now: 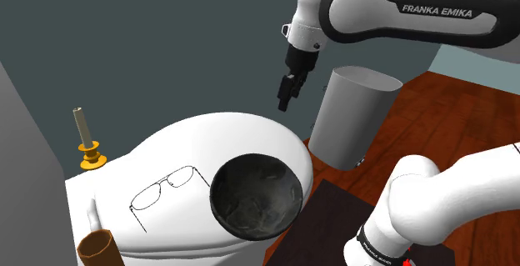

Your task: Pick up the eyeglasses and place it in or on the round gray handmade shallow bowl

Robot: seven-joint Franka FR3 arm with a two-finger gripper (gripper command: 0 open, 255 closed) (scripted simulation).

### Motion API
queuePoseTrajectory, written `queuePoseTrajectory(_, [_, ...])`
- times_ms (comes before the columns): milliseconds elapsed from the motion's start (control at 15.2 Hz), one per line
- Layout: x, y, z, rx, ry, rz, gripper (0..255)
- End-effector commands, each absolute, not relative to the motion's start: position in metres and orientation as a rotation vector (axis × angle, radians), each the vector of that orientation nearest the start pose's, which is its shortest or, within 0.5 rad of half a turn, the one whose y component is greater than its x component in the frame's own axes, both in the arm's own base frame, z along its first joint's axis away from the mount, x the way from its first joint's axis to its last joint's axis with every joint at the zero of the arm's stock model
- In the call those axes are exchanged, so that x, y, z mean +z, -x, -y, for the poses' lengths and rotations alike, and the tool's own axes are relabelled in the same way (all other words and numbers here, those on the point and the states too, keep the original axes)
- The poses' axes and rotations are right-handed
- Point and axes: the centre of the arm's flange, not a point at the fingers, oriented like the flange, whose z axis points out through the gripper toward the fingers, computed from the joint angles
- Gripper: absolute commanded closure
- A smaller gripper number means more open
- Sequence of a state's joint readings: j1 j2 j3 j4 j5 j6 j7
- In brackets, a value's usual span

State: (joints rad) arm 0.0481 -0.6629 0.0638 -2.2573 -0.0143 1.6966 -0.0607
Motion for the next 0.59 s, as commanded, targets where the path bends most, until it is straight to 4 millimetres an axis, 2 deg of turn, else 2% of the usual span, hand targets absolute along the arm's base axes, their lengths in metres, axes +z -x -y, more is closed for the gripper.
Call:
queuePoseTrajectory(0, [0.605, -0.367, -0.065, -0.137, 3.165, 0.321, 0])
queuePoseTrajectory(528, [0.590, -0.414, -0.158, -0.037, 3.102, 0.560, 0])
